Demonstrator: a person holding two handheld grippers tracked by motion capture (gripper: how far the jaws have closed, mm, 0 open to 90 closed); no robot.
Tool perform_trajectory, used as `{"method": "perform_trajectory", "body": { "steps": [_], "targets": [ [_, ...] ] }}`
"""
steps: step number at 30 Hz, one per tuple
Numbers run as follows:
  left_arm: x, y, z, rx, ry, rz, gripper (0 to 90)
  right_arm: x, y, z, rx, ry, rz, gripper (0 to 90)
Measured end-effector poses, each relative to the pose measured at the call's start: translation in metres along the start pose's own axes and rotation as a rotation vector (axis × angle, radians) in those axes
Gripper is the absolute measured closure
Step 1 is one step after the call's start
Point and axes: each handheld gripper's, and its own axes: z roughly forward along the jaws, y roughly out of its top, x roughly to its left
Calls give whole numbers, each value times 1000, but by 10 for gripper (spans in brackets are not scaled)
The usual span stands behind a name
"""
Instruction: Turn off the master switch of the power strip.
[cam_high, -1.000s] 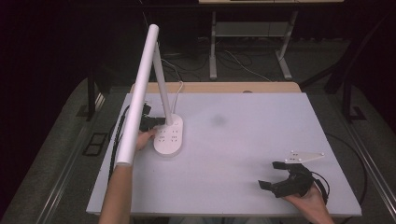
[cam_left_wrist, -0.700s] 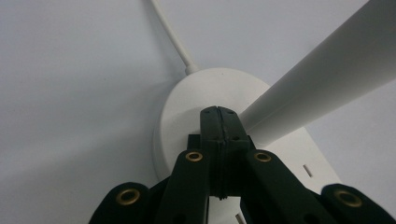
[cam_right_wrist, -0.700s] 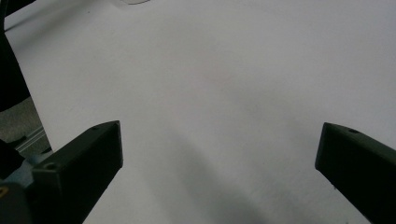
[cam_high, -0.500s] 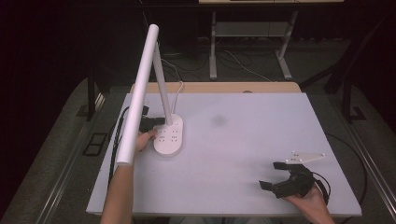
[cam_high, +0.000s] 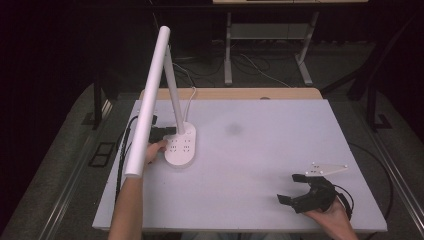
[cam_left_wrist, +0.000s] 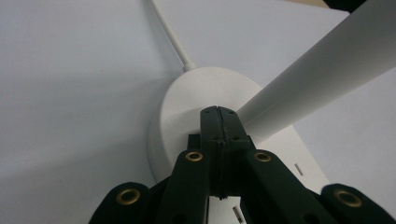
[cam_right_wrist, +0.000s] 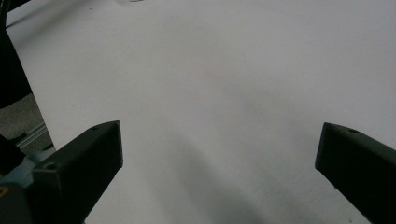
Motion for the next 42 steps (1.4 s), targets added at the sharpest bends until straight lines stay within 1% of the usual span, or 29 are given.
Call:
{"method": "perform_trajectory", "body": {
  "steps": [1,3,7,9,14,16,19,21,23,25,26,27,29,31,34,36,37,38,39,40,41,42],
  "targets": [
    [0,0,0,-2,-3,-6,900,0,0,0,0,1,1,3],
    [-1,1,0,3,-1,2,900,0,0,0,1,0,0,3],
    [-1,1,0,9,2,3,900,-1,0,1,1,-2,-6,3],
    [-2,2,-1,15,10,17,900,-1,0,1,1,-2,-7,3],
    [-5,2,-1,15,25,27,900,-1,1,1,0,-2,-5,3],
    [-6,4,-1,8,22,30,900,-2,1,1,1,-3,-1,3],
    [-12,7,-1,36,56,74,900,-2,1,2,2,-4,-1,3],
    [-14,8,-1,45,70,91,900,-3,1,2,2,-3,-2,3],
    [-13,8,-2,40,71,86,900,-3,1,2,0,-1,3,3],
    [-12,8,-4,40,74,91,900,-4,1,2,-3,-3,3,3],
    [-12,8,-5,29,71,85,900,-4,1,1,-3,-2,5,3],
    [-12,8,-6,27,68,88,900,-4,1,1,-3,-2,6,3],
    [-14,10,-10,8,56,95,898,-5,1,1,-2,-2,6,3],
    [-17,11,-14,-2,58,101,867,-5,1,1,-3,-2,6,3],
    [-19,12,-20,-13,57,106,853,-4,1,1,-4,-2,5,3],
    [-20,13,-25,-29,48,108,840,-4,1,1,-8,-2,6,3],
    [-22,13,-28,-37,58,115,826,-4,1,0,-8,-1,5,3],
    [-23,14,-31,-41,56,119,811,-4,1,0,-9,-1,5,3],
    [-25,14,-34,-44,59,103,800,-4,1,0,-10,-2,6,3],
    [-26,14,-36,-52,59,108,790,-4,1,0,-10,-2,5,3],
    [-27,13,-39,-69,55,107,777,-4,1,0,-10,-2,6,3],
    [-28,12,-42,-75,56,106,757,-4,1,0,-11,-2,4,3]
  ]
}}
